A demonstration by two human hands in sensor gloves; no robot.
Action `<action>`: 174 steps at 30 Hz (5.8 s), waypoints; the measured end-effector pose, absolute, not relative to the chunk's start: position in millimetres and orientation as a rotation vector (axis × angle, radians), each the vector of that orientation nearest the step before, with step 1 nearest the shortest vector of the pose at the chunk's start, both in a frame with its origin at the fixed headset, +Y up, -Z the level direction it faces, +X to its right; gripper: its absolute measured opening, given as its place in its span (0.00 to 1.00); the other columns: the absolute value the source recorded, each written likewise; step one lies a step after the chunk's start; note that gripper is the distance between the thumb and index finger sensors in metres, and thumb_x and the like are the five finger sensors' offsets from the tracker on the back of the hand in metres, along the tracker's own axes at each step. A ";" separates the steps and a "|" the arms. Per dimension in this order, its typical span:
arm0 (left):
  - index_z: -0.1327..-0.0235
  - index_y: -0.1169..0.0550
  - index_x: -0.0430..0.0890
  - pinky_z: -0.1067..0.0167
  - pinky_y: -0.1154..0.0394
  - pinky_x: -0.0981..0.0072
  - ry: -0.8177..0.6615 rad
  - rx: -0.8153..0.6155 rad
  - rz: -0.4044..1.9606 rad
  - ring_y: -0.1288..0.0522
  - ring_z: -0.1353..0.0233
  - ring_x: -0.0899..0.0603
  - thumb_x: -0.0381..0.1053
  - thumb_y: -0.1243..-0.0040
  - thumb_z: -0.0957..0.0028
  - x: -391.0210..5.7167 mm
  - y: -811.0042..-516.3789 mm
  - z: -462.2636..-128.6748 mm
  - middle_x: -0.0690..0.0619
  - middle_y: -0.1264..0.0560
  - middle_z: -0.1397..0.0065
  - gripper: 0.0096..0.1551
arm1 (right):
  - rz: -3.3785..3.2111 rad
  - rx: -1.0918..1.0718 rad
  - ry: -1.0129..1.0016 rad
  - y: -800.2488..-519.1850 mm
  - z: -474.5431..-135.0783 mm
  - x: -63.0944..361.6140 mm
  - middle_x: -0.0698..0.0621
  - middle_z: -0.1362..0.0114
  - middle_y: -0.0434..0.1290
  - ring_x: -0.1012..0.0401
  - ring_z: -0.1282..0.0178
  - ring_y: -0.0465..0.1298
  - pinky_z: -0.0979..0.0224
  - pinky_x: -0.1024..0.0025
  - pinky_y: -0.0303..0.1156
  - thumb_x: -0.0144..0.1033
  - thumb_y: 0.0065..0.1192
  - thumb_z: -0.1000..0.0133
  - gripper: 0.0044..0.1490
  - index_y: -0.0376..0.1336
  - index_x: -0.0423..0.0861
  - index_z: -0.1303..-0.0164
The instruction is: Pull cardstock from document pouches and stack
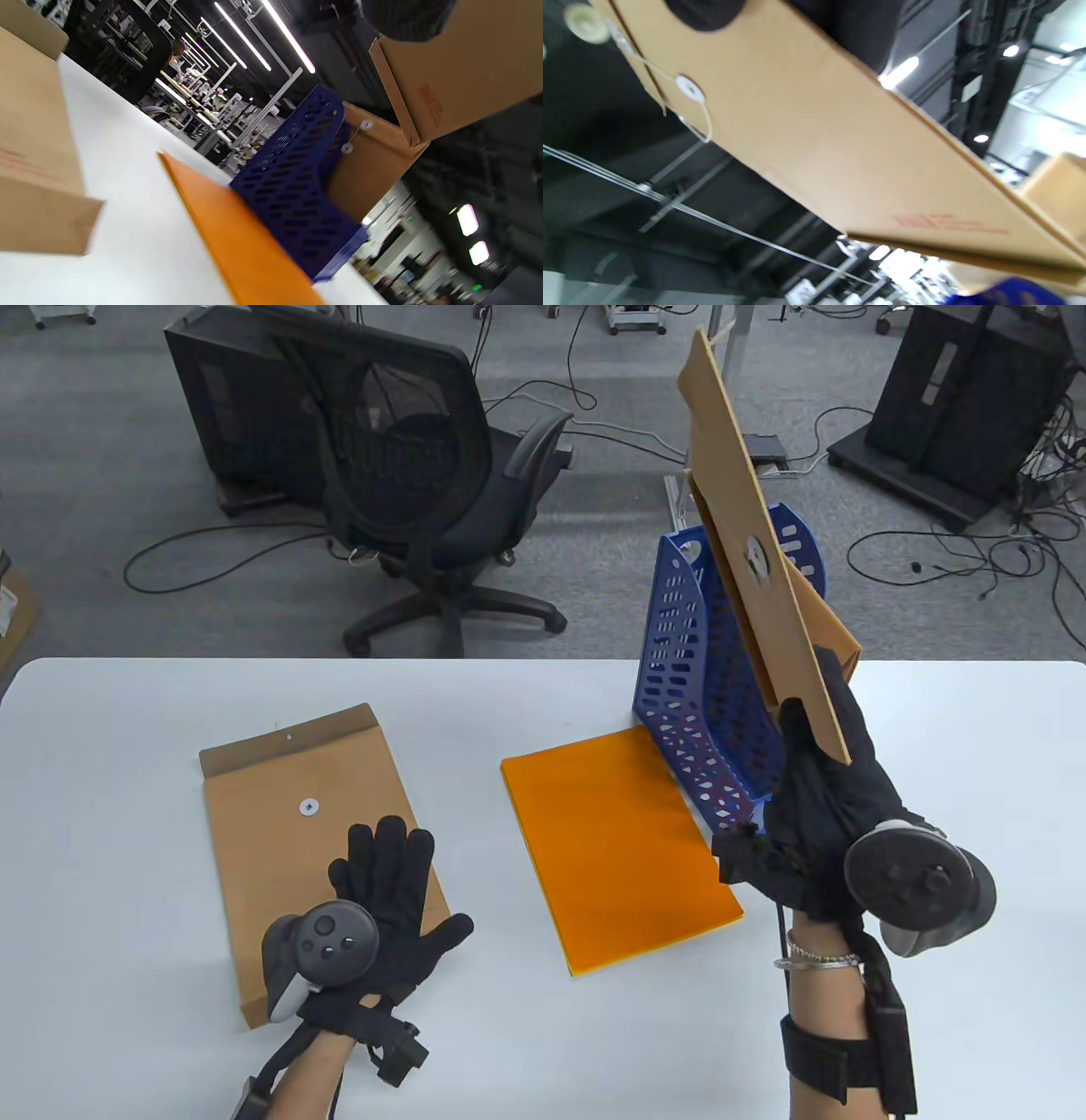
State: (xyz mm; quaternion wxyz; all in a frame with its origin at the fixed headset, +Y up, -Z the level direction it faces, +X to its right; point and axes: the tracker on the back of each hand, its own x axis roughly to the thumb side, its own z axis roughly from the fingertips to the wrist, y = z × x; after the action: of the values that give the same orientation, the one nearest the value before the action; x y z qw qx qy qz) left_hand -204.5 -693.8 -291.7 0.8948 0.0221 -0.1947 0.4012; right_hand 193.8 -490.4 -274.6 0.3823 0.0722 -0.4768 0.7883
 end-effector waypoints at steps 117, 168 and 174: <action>0.36 0.23 0.70 0.35 0.27 0.48 -0.582 0.141 1.486 0.22 0.27 0.45 0.47 0.38 0.47 -265.4 -694.8 -314.8 0.54 0.22 0.24 0.26 | 2.713 0.569 -1.191 -498.5 -270.6 22.8 0.57 0.28 0.75 0.57 0.26 0.74 0.18 0.54 0.66 0.40 0.52 0.39 0.26 0.65 0.61 0.29; 0.34 0.22 0.63 0.40 0.23 0.52 -0.507 0.073 1.480 0.17 0.33 0.46 0.50 0.34 0.49 -284.1 -704.5 -321.6 0.54 0.17 0.30 0.27 | 2.690 0.575 -1.242 -411.3 -250.3 35.7 0.54 0.37 0.82 0.55 0.39 0.83 0.38 0.60 0.80 0.43 0.62 0.45 0.24 0.73 0.58 0.38; 0.33 0.23 0.62 0.42 0.22 0.53 -0.407 0.086 1.611 0.16 0.35 0.46 0.50 0.35 0.48 -294.9 -714.2 -323.0 0.53 0.16 0.32 0.27 | 2.288 0.274 -1.581 -397.4 -217.6 105.0 0.54 0.32 0.79 0.56 0.37 0.82 0.39 0.64 0.82 0.42 0.58 0.40 0.29 0.60 0.65 0.26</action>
State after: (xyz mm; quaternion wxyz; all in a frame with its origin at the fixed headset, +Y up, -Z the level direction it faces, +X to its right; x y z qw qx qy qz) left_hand -294.9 -714.2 -323.0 0.6736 0.0381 -0.1810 0.7156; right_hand 105.0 -397.4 -217.6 0.1726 0.0967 -0.5573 0.8064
